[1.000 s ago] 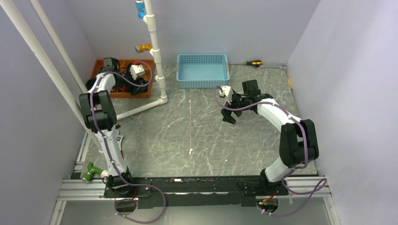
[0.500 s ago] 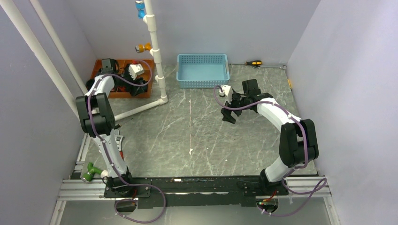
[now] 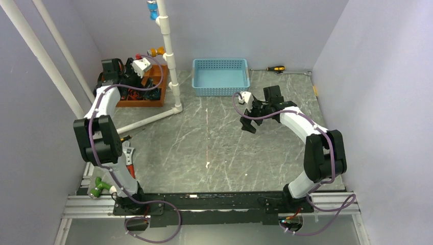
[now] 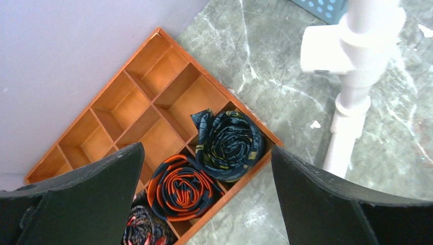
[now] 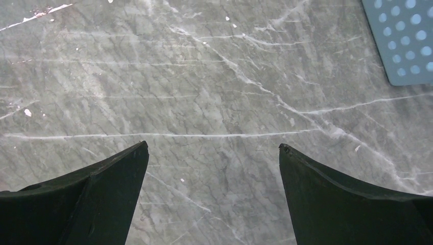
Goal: Roll the ties
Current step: Reset both arms
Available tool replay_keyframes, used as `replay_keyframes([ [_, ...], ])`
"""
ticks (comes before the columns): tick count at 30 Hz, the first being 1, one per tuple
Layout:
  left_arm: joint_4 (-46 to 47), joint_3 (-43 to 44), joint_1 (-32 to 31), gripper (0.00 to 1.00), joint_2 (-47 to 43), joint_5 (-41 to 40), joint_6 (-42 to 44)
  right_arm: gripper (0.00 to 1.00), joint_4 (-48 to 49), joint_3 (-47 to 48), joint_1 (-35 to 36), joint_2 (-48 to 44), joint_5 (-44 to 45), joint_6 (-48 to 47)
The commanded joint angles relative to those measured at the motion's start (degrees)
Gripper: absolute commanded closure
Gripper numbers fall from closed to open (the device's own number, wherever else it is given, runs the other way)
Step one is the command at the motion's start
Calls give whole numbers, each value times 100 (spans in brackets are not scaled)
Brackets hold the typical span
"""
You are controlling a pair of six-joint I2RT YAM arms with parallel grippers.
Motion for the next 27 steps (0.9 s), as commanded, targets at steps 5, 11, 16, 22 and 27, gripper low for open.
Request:
replay_keyframes([
  [5,-251,-926,-377,1,-1464,-751,-618,0,414,-73,12,-716,175,364],
  [11,-1783,-812,-609,1,-1876,-887,-1211,0,460,-244,6,-1293,653,877],
  [16,-1451,-1662,-882,0,-2672,-1603,-1714,0,644,-528,-8,-1737,1376,1870],
  [22,-1098,-2877,-1407,1,-3425,-2578,-1758,0,566,-937,-76,-2170,2014,2999],
  [27,-801,-3563,-1495,1,-3958,-2634,-2071,0,661,-1441,-353,-2534,2200,3596],
])
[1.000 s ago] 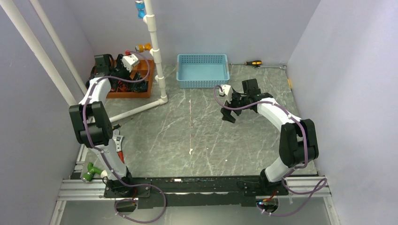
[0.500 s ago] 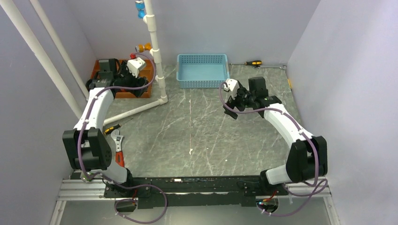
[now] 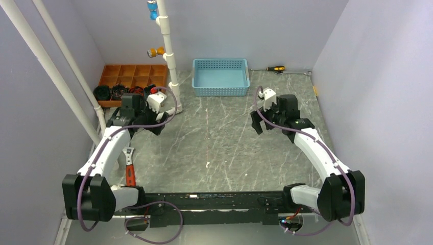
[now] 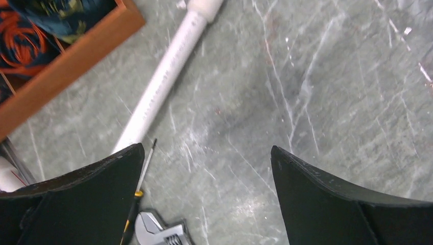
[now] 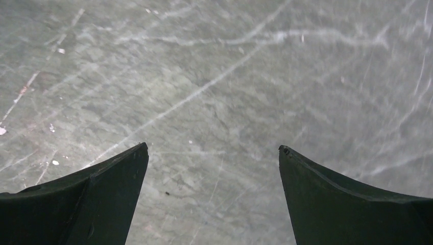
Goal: Roll the ties
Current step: Reset both arms
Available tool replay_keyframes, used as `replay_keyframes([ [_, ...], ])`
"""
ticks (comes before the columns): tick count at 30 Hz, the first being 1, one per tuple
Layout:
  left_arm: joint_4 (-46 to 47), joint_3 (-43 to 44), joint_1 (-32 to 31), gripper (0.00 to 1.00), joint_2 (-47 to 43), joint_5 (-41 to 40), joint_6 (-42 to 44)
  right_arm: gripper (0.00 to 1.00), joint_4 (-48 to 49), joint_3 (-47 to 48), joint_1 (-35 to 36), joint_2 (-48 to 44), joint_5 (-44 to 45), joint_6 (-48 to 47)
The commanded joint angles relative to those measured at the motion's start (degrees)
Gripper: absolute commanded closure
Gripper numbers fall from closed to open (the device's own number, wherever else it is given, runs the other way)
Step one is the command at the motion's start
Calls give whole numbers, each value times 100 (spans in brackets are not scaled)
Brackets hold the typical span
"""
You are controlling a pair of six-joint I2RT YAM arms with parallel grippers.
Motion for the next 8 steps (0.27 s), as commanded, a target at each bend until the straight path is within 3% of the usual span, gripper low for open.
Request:
replay_keyframes([
  [1,414,-426,-50,1,-543,-375,-415,0,194,-457,-326,-488,376,825],
  [8,549,-703,-106,1,-1037,-479,-370,0,107,-553,-662,-738,187,877],
])
